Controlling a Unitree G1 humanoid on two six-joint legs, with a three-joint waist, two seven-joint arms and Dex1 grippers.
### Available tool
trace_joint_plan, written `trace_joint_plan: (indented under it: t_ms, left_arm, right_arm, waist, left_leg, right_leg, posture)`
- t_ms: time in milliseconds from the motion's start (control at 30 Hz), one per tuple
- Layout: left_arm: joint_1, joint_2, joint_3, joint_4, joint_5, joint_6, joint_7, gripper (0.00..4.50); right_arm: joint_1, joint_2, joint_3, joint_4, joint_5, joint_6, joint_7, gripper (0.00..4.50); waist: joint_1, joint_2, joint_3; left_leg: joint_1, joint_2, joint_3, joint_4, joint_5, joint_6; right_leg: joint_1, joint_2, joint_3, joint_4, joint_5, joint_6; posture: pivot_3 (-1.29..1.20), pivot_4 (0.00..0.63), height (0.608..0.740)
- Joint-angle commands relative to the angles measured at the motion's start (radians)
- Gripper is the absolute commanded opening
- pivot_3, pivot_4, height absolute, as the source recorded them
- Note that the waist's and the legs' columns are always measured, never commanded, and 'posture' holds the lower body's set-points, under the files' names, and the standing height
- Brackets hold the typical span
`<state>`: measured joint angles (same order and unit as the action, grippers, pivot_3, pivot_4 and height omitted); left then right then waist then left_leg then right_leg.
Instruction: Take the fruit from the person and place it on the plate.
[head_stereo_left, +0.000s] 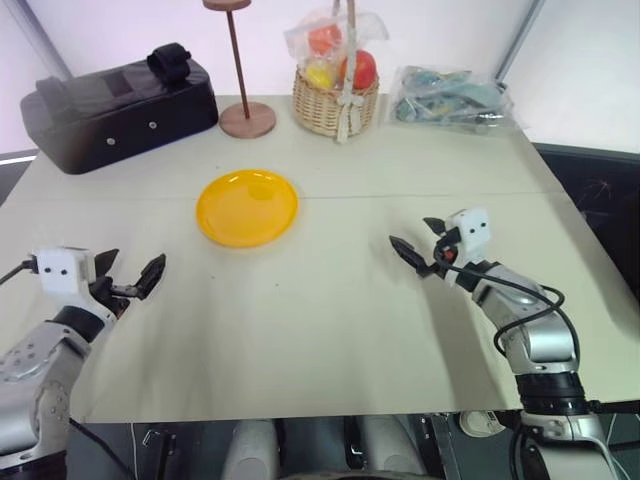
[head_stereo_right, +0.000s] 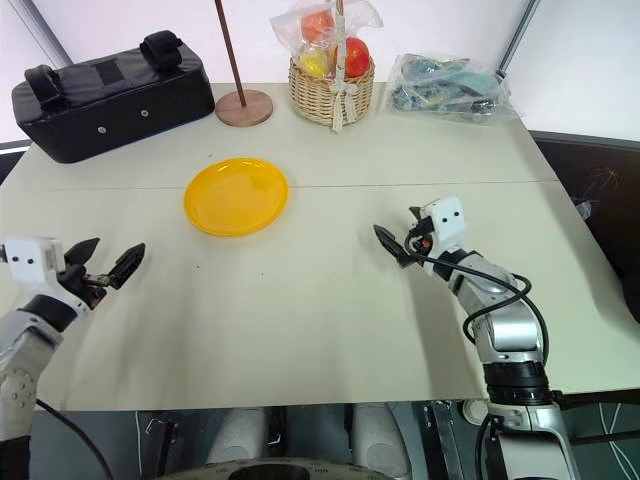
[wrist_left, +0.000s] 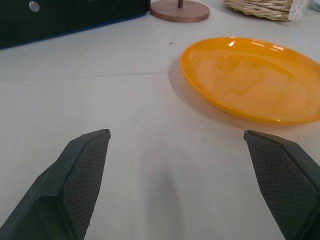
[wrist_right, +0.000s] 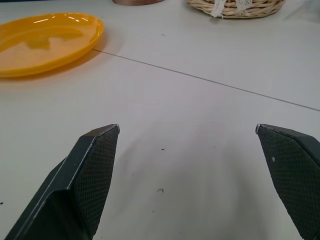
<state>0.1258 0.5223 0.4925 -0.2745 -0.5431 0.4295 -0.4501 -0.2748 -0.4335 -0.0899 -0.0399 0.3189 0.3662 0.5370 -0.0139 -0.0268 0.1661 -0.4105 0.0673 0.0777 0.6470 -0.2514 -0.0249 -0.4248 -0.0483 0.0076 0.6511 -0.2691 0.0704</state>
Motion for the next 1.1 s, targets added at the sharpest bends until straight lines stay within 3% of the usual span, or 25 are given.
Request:
trace_joint_plan:
  t_ms: [33, 1100]
  left_arm:
    - [0.006, -0.006, 0.008, -0.034, -0.003, -0.026, -0.009, 4.48]
    - [-0.043, -0.006, -0.002, -0.033, 0.01, -0.02, 0.0, 4.48]
  right_arm:
    - [0.006, 0.009, -0.01, -0.034, 0.0, -0.018, -0.008, 4.5]
    - [0.005, 0.025, 0.002, -0.055, -0.001, -0.007, -0.028, 4.5]
  waist:
    - [0.0, 0.0, 0.0]
    - [0.0, 0.0, 0.0]
  left_leg:
    - [0.0, 0.0, 0.0, 0.0, 0.0, 0.0]
    - [0.0, 0.0, 0.0, 0.0, 0.0, 0.0]
  right_leg:
    - [0.0, 0.0, 0.0, 0.0, 0.0, 0.0]
    - [0.0, 0.0, 0.0, 0.0, 0.0, 0.0]
  posture:
    - [0.0, 0.15, 0.74]
    - [0.0, 0.15, 0.74]
